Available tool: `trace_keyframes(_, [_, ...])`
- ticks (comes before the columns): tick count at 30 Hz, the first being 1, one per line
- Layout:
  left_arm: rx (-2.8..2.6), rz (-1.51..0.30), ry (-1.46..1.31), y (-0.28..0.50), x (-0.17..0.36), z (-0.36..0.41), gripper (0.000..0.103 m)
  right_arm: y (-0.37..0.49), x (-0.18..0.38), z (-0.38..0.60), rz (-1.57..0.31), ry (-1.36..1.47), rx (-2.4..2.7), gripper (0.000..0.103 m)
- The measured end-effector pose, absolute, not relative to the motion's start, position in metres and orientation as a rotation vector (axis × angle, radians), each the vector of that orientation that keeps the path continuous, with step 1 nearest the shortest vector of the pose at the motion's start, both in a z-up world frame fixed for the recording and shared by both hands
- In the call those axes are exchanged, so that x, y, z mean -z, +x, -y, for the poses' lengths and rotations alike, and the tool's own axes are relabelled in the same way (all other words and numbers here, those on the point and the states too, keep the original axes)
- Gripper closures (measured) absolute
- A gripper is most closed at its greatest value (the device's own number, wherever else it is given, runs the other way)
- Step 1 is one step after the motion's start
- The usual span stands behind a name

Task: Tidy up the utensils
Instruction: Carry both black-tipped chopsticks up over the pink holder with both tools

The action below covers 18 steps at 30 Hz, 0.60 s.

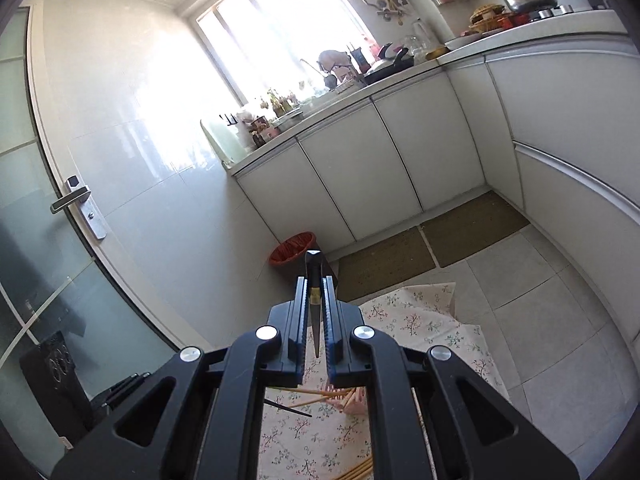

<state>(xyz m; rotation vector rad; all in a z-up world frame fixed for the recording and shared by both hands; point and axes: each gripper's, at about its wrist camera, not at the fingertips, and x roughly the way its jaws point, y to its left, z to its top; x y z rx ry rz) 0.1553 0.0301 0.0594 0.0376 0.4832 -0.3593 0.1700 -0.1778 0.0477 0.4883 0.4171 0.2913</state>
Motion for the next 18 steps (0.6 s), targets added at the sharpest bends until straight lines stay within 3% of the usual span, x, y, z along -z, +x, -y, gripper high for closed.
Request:
trace_keyframes(7, [0.311,-0.493,-0.006,0.204,-0.052,-0.037,0.097,0.222,-0.021,0.152,-0.452,0.411,-0.247,0.096])
trace_keyframes(18, [0.245,-0.616,-0.09,0.263,0.029,-0.062,0.097,0.263,0.047,0.08,-0.493,0.199,-0.244,0.096])
